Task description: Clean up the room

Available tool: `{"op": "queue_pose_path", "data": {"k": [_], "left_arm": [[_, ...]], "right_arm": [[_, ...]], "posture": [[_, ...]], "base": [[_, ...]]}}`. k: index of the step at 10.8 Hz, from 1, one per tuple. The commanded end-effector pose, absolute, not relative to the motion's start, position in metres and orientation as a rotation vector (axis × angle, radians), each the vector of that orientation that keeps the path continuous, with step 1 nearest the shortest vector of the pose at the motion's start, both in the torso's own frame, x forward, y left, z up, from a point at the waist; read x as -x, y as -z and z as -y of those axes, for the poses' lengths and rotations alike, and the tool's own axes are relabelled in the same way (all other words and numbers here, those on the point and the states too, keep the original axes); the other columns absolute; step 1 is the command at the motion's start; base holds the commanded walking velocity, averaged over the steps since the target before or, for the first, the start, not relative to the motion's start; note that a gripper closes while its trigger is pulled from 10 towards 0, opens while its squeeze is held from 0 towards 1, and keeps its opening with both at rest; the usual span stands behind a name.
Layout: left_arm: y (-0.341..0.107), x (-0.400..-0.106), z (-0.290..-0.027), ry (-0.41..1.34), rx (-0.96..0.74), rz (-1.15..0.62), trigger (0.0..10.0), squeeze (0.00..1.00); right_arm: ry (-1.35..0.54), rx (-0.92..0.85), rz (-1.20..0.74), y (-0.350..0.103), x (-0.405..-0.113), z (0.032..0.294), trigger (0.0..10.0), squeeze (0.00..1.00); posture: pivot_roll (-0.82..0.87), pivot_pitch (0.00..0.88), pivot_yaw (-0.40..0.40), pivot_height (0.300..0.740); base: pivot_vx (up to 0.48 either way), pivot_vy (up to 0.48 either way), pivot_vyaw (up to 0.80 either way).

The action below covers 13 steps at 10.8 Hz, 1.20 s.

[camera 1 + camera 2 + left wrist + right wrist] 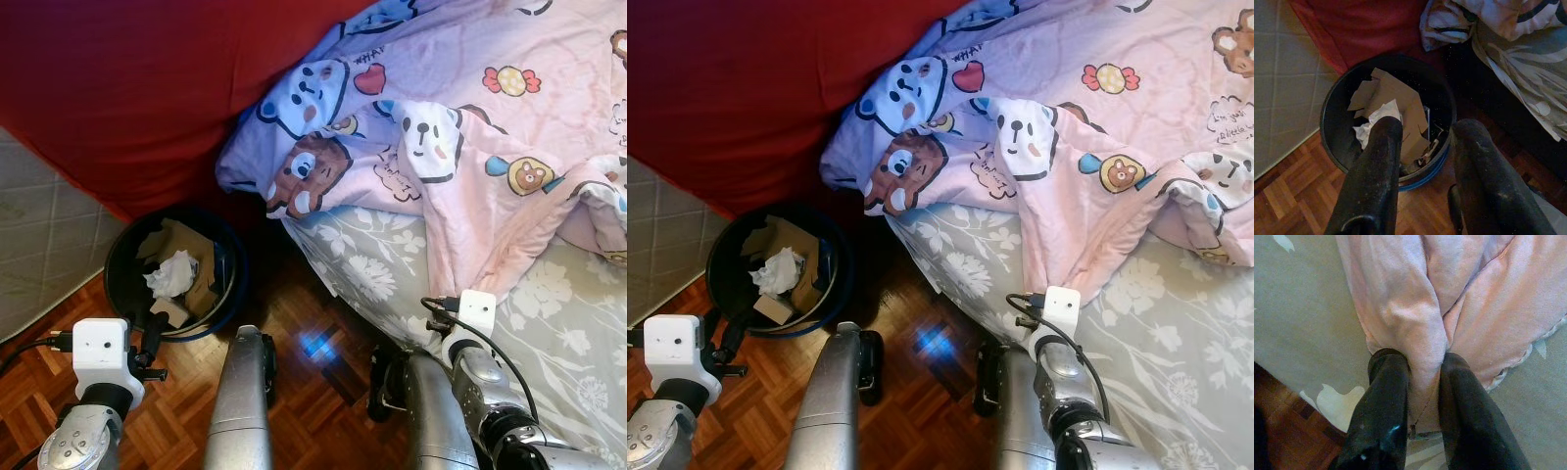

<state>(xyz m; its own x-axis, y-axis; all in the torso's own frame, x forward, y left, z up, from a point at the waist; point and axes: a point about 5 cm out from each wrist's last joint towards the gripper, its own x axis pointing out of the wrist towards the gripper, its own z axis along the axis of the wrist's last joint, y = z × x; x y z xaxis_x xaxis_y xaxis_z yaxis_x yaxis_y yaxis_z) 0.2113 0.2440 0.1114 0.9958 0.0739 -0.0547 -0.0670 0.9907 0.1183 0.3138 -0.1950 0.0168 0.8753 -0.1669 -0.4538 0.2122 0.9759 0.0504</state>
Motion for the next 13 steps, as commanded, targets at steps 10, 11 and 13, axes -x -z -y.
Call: {"op": "queue_pose_path", "data": {"k": [10,11,13], "left_arm": [[-0.07,-0.265,-0.268,-0.152,-0.096,-0.139,10.0,0.0],[-0.068,-0.276,-0.265,-0.149,-0.084,-0.138,10.0,0.0],[-0.065,-0.29,-0.26,-0.145,-0.067,-0.139,10.0,0.0]], "right_arm": [[0.406,-0.007,-0.461,0.0,-0.264,0.277,0.0,0.0],[0.47,0.019,-0.49,0.01,-0.24,0.294,0.0,0.0],[0.657,0.105,-0.572,0.026,-0.186,0.326,0.0,0.0]], "posture": [[0.25,0.309,-0.005,0.631],[0.22,0.272,-0.014,0.631],[0.18,0.233,-0.026,0.631]], "base": [[0.0,0.0,0.0],[0.0,0.0,0.0],[0.0,0.0,0.0]]}}
